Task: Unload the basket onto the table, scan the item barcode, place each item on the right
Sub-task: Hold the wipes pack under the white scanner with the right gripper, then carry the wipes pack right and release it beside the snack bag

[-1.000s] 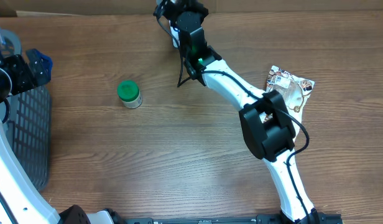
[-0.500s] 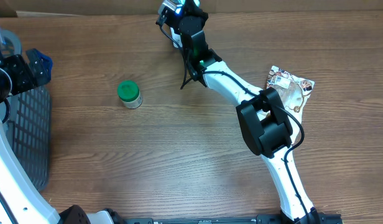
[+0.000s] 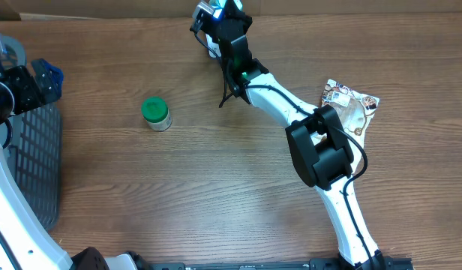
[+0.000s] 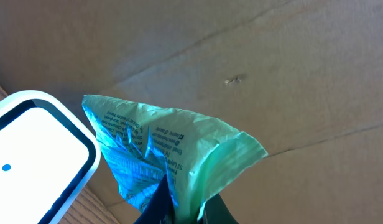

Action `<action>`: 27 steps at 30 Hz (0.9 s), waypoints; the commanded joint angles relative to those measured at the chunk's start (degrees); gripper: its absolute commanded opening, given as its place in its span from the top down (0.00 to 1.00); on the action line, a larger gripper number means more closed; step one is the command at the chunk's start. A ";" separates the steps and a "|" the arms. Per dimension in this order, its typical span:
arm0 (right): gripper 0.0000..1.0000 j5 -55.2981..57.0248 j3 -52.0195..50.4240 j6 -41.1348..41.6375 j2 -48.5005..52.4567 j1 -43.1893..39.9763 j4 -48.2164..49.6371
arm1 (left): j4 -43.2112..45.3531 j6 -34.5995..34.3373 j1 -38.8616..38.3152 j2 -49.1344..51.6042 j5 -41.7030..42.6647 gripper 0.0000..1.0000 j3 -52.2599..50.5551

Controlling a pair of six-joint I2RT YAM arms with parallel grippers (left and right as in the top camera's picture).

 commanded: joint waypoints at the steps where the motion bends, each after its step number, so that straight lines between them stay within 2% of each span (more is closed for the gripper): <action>1: 0.96 0.22 1.05 1.03 -0.50 -0.13 0.57 | 0.13 -0.76 -0.39 0.07 0.68 0.00 0.17; 8: 0.96 2.05 1.07 8.72 -5.99 0.09 -1.55 | 0.13 -0.76 -0.39 0.07 0.68 0.00 0.17; 11: 0.96 2.47 1.07 13.97 -10.01 0.76 -6.86 | 0.13 -0.76 -0.39 0.07 0.68 0.00 0.17; 14: 0.96 -0.63 1.07 22.99 -14.71 1.88 -16.55 | 0.13 -0.76 -0.39 0.07 0.68 0.00 0.17; 16: 0.96 -5.09 1.07 31.82 -18.38 2.56 -24.13 | 0.13 -0.76 -0.42 0.07 0.68 0.01 0.17; 21: 0.96 -24.44 1.07 62.73 -27.87 2.97 -44.70 | 0.13 -0.76 -0.39 0.07 0.68 0.00 0.17; 23: 0.96 -31.45 1.07 72.13 -30.82 2.29 -52.52 | 0.11 -0.76 -0.39 0.07 0.68 0.00 0.17; 24: 0.96 -34.47 1.07 75.03 -32.28 1.73 -57.13 | 0.13 -0.76 -0.39 0.07 0.68 0.00 0.17; 27: 0.96 -38.25 1.07 75.95 -35.15 -0.33 -69.77 | 0.13 -0.76 -0.39 0.07 0.68 0.00 0.17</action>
